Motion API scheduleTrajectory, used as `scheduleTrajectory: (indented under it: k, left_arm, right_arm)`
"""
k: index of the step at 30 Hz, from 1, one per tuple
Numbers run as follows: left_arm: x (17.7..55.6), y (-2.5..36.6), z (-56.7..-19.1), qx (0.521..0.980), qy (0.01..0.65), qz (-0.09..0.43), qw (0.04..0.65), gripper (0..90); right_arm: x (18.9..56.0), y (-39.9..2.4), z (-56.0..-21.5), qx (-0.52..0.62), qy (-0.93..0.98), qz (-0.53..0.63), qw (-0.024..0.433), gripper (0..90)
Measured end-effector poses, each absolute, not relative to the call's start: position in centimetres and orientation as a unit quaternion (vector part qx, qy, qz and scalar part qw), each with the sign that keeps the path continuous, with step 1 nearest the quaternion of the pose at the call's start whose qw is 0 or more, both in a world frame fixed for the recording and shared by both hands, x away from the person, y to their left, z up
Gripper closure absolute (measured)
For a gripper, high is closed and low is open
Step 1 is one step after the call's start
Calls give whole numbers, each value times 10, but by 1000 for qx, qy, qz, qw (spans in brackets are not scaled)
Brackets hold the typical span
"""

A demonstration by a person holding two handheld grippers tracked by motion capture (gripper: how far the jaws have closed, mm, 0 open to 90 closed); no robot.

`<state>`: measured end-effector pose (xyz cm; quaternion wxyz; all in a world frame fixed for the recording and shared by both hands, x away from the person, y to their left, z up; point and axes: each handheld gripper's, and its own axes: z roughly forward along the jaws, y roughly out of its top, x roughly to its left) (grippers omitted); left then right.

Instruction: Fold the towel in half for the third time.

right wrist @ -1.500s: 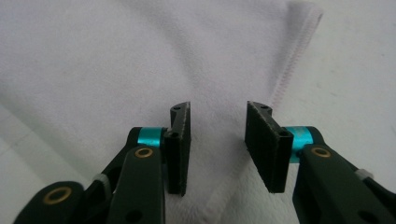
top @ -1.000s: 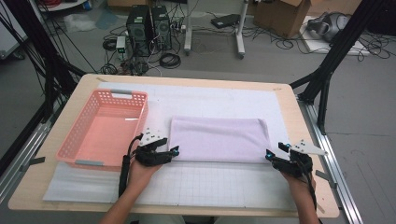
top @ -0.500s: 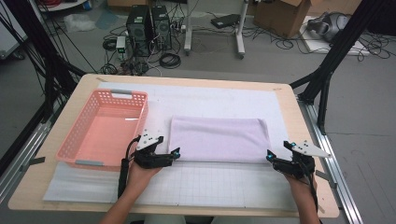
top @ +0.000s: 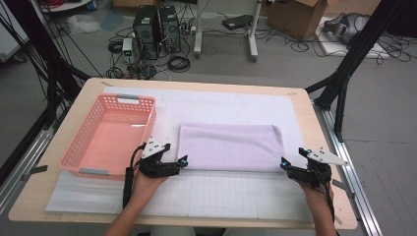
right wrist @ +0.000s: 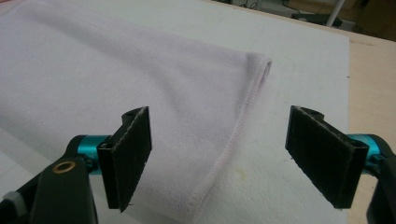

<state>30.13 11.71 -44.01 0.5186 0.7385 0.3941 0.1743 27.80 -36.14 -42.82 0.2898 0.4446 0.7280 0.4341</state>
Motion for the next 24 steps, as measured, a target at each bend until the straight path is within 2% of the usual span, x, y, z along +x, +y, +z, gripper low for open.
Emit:
scheduleTrajectory:
  k: [15, 24]
  left_arm:
    - [305, 114, -446, 751, 411, 154, 493, 231]
    - [307, 116, -450, 757, 440, 141, 462, 318]
  right_arm:
    - [279, -360, -430, 447, 728, 440, 275, 215]
    - [290, -342, -424, 428, 746, 446, 248, 210]
